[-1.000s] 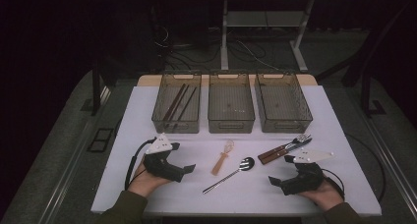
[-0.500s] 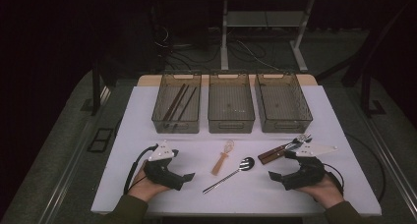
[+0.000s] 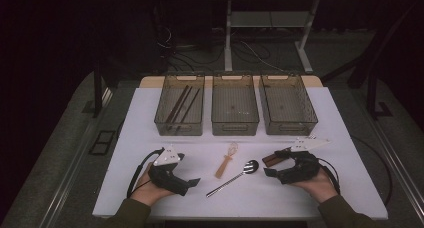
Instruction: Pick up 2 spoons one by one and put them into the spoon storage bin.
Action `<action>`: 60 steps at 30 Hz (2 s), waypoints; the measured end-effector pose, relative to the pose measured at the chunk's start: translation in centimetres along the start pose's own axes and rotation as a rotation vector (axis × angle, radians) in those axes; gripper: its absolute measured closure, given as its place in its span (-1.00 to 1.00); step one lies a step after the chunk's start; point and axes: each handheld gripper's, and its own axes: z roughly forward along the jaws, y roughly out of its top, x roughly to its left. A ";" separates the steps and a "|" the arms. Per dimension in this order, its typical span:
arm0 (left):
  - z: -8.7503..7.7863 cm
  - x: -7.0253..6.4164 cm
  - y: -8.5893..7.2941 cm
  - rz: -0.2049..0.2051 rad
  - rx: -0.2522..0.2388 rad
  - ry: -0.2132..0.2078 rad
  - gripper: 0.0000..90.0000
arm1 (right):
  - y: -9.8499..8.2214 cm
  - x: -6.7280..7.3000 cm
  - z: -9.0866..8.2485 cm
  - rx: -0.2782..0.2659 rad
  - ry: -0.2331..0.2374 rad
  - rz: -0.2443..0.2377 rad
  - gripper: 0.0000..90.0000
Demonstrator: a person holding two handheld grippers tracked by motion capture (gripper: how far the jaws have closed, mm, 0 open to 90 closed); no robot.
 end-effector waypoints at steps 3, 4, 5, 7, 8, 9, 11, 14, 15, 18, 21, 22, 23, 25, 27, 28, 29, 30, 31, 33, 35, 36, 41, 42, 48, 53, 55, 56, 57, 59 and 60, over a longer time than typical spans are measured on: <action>0.0 0.0 0.0 0.002 -0.005 -0.002 -1.00 | 0.3 -0.1 0.3 -0.003 0.007 -0.003 -0.48; 0.0 0.0 0.0 0.002 -0.004 -0.002 -0.99 | 0.3 -0.1 0.4 -0.002 0.003 -0.001 -0.48; 0.0 0.0 0.0 0.004 -0.003 -0.002 -0.99 | 0.4 -0.2 0.5 0.003 0.006 0.003 -0.45; 0.0 0.0 0.0 0.002 0.000 -0.001 -0.99 | 0.5 -0.2 0.7 0.010 0.003 0.004 -0.44; 0.0 0.0 0.0 0.004 0.000 -0.001 -0.99 | 0.6 -0.2 0.8 0.012 0.001 0.005 -0.43; 0.0 0.0 0.1 0.005 0.003 0.000 -0.99 | 0.6 -0.2 0.9 0.018 0.002 -0.001 -0.41; 0.1 -0.1 0.0 0.004 0.000 0.000 -0.99 | 0.8 -0.2 1.0 0.025 0.008 -0.009 -0.32; 0.1 -0.1 0.1 0.005 -0.001 0.001 -0.98 | 1.2 0.0 1.4 0.037 0.014 -0.016 -0.20; 0.1 0.0 0.0 0.006 0.000 0.001 -0.98 | 1.3 0.1 1.6 0.037 0.016 -0.019 -0.16; 0.0 0.0 0.0 0.003 0.001 0.002 -0.98 | 1.8 0.3 2.2 0.040 0.014 -0.034 0.04; 0.0 0.0 0.0 0.003 0.000 0.001 -0.97 | 2.3 0.4 2.9 0.057 0.006 -0.038 0.26; 0.0 0.0 0.0 0.002 0.000 0.002 -0.96 | 2.5 0.4 3.2 0.066 0.008 -0.041 0.35; 0.0 0.0 0.0 0.002 -0.001 0.002 -0.96 | 2.6 0.5 3.6 0.071 0.004 -0.045 0.42; 0.0 0.0 0.0 0.003 -0.003 0.000 -0.96 | 3.0 0.5 4.2 0.090 -0.009 -0.058 0.59; 0.0 0.0 0.0 0.007 0.000 0.000 -0.96 | 3.3 0.5 4.7 0.100 -0.007 -0.062 0.77; 0.1 -0.1 0.1 0.007 0.000 -0.002 -0.96 | 3.4 0.4 4.9 0.108 -0.008 -0.062 0.84; 0.0 -0.1 0.1 0.009 0.001 -0.003 -0.96 | 3.6 0.5 5.2 0.112 -0.016 -0.071 0.90; 0.0 -0.1 0.1 0.009 0.001 -0.003 -0.96 | 3.8 0.5 5.4 0.119 -0.019 -0.071 0.94; 0.1 -0.1 0.1 0.009 0.002 -0.003 -0.96 | 3.9 0.6 5.6 0.126 -0.021 -0.072 0.98; 0.1 -0.1 0.1 0.009 0.002 -0.003 -0.96 | 4.1 0.6 6.1 0.144 -0.029 -0.082 0.99; 0.0 -0.1 0.1 0.010 0.000 -0.003 -0.96 | 4.2 0.6 6.5 0.158 -0.025 -0.081 0.99; 0.0 -0.1 0.0 0.010 0.000 -0.003 -0.96 | 4.3 0.6 6.7 0.171 -0.024 -0.079 0.99; 0.1 -0.1 0.1 0.014 0.005 -0.004 -0.96 | 4.5 1.0 7.5 0.202 -0.038 -0.098 0.99; 0.1 -0.1 0.1 0.014 0.005 -0.004 -0.96 | 4.5 1.0 7.6 0.207 -0.039 -0.097 0.99; 0.1 -0.1 0.0 0.016 0.007 -0.004 -0.95 | 4.2 1.0 7.9 0.247 -0.053 -0.108 0.99; 0.1 -0.1 0.0 0.018 0.009 -0.004 -0.95 | 4.1 1.2 7.8 0.260 -0.056 -0.114 0.99; 0.1 -0.1 0.0 0.019 0.010 -0.005 -0.95 | 4.1 1.3 7.7 0.264 -0.053 -0.118 0.99; 0.1 -0.1 0.0 0.019 0.010 -0.005 -0.95 | 4.1 1.3 7.7 0.268 -0.051 -0.117 0.99; 0.1 -0.1 0.0 0.018 0.010 -0.005 -0.95 | 4.1 1.4 7.7 0.270 -0.050 -0.115 0.99; 0.1 -0.1 0.0 0.018 0.011 -0.006 -0.95 | 4.0 1.4 7.6 0.277 -0.050 -0.117 0.99; 0.1 -0.1 0.0 0.018 0.011 -0.006 -0.95 | 3.9 1.5 7.6 0.282 -0.052 -0.115 0.99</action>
